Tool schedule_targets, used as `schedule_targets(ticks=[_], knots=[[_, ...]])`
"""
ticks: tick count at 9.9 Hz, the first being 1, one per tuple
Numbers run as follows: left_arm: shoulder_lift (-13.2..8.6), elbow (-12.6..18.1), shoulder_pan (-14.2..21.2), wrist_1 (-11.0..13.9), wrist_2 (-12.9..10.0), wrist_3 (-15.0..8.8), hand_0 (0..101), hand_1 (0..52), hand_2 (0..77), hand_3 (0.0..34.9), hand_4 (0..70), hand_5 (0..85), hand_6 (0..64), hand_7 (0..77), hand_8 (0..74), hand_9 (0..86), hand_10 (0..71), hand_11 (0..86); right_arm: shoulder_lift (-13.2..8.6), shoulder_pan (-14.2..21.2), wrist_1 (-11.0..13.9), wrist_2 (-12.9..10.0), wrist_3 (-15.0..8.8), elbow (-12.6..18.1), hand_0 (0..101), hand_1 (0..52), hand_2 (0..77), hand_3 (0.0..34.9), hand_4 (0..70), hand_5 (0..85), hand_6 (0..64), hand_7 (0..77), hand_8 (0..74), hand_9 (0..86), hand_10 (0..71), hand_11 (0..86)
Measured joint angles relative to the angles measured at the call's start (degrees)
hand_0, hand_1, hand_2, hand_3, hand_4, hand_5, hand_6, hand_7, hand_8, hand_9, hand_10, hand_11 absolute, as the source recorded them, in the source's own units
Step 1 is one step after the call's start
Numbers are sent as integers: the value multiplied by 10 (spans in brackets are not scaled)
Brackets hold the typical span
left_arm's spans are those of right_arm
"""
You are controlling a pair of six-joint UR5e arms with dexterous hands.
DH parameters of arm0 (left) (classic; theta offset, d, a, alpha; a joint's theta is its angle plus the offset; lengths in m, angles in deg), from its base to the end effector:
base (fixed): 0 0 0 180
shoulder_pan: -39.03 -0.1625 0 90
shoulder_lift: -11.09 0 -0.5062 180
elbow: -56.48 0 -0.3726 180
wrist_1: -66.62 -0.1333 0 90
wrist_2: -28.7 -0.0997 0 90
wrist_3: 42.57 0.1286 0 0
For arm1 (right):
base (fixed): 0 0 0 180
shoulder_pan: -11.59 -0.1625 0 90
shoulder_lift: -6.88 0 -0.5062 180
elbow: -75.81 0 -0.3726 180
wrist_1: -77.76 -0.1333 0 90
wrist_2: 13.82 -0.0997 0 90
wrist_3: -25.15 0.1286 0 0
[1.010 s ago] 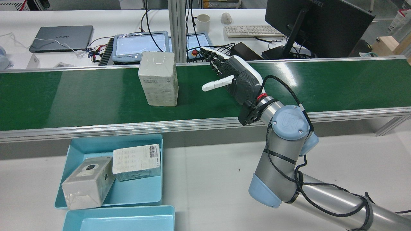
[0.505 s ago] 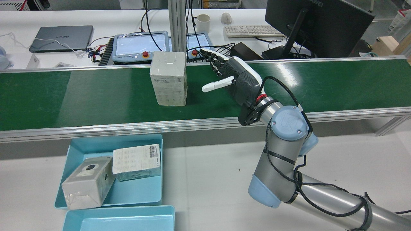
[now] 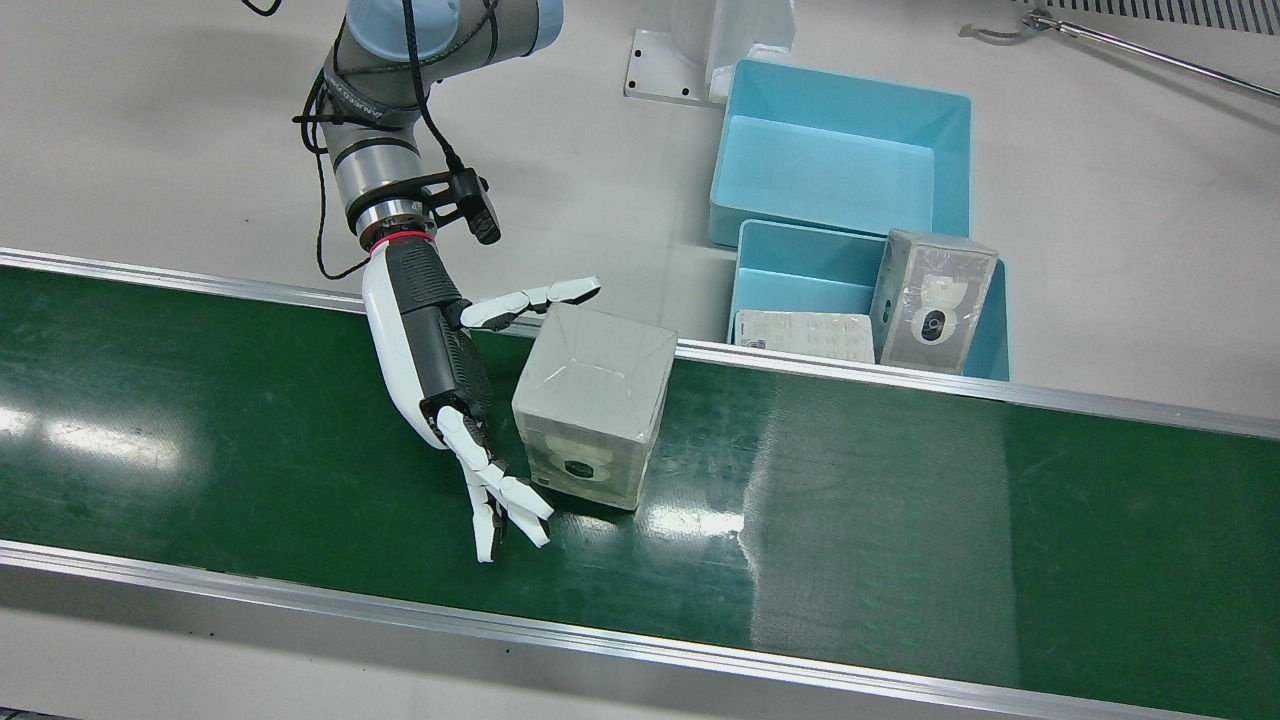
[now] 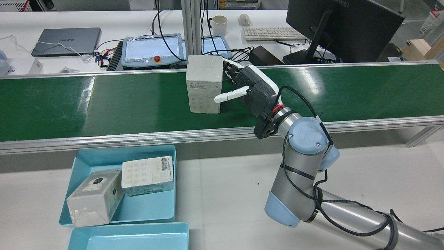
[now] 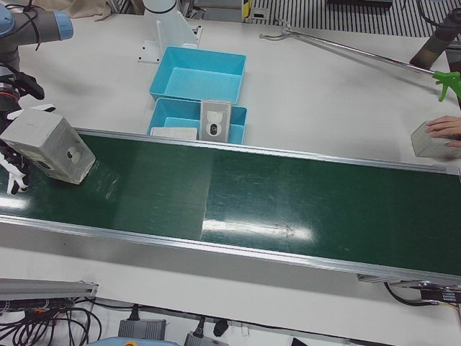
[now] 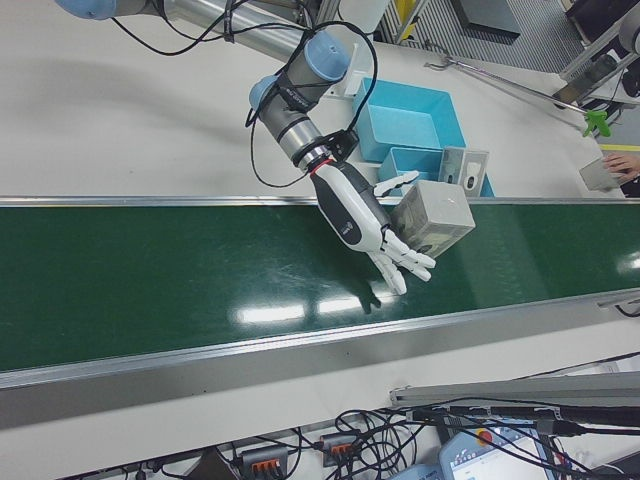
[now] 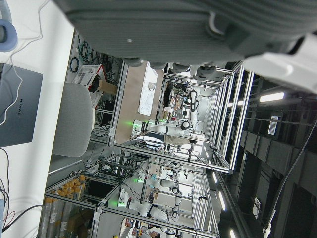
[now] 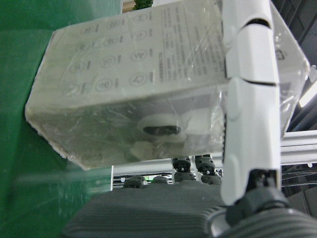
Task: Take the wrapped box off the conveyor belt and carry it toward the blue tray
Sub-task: 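Close the right hand around the wrapped white box on the belt, then lift the held box off the belt and tilt it toward the robot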
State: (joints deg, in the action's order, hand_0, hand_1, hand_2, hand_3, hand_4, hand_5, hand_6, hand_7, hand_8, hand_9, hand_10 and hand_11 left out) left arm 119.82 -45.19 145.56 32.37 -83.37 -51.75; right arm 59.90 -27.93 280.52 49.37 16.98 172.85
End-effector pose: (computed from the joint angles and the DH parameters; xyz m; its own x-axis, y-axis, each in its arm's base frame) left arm -0.2511 -0.5473 0.5608 -0.9793 -0.0842 0.1841 -0.1776 -0.0788 -0.9809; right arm -0.4302 -0.6029 0.3592 -0.9229 0.3839 -0.0294 0.1501 0.2882 -0.9457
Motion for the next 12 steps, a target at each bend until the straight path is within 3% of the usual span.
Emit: schedule_targets(ticks=[1,3,4,5,6,7,8,9,10,12], knots=[[0,0,0,0,0,0,0,0,11,0,0,11,5,5,5,5,0,5,0,0,0,0,0,0,494,196,125,0,125,175,38,38,0,11,0,11],[0,0,0,0,0,0,0,0,11,0,0,11,5,5,5,5,5,5,-3,0,1,0,1,-6,494,196,125,0,125,175,55,76,0,11,5,11],[0,0,0,0,0,0,0,0,11,0,0,11,5,5,5,5,5,5,-6,0,4,0,1,-11,534,224,240,0,164,355,169,240,0,71,76,11],[0,0,0,0,0,0,0,0,11,0,0,11,5,5,5,5,0,5,-9,-1,8,0,2,-14,536,147,262,0,180,420,229,284,0,224,158,22],[0,0,0,0,0,0,0,0,11,0,0,11,5,5,5,5,0,5,-14,-3,18,-1,2,-14,502,65,158,0,235,480,289,333,0,365,240,120],[0,0,0,0,0,0,0,0,5,0,0,11,5,5,5,5,5,5,-22,-9,34,0,2,-9,502,65,158,0,235,480,289,333,0,365,240,120],[0,0,0,0,0,0,0,0,5,0,0,11,5,5,5,5,5,5,-31,-14,51,1,2,5,462,5,0,0,245,665,387,442,196,535,425,316],[0,0,0,0,0,0,0,0,5,0,0,11,5,5,5,5,5,5,-39,-17,66,1,2,24,462,5,0,0,245,747,398,464,284,611,502,393],[0,0,0,0,0,0,0,0,5,0,0,11,5,5,5,5,0,5,-50,-19,75,2,1,39,463,0,0,0,185,704,404,485,371,693,551,436],[0,0,0,0,0,0,0,0,5,0,0,11,5,5,5,5,5,5,-83,-12,82,12,0,53,458,0,0,0,229,698,420,633,567,709,665,649]])
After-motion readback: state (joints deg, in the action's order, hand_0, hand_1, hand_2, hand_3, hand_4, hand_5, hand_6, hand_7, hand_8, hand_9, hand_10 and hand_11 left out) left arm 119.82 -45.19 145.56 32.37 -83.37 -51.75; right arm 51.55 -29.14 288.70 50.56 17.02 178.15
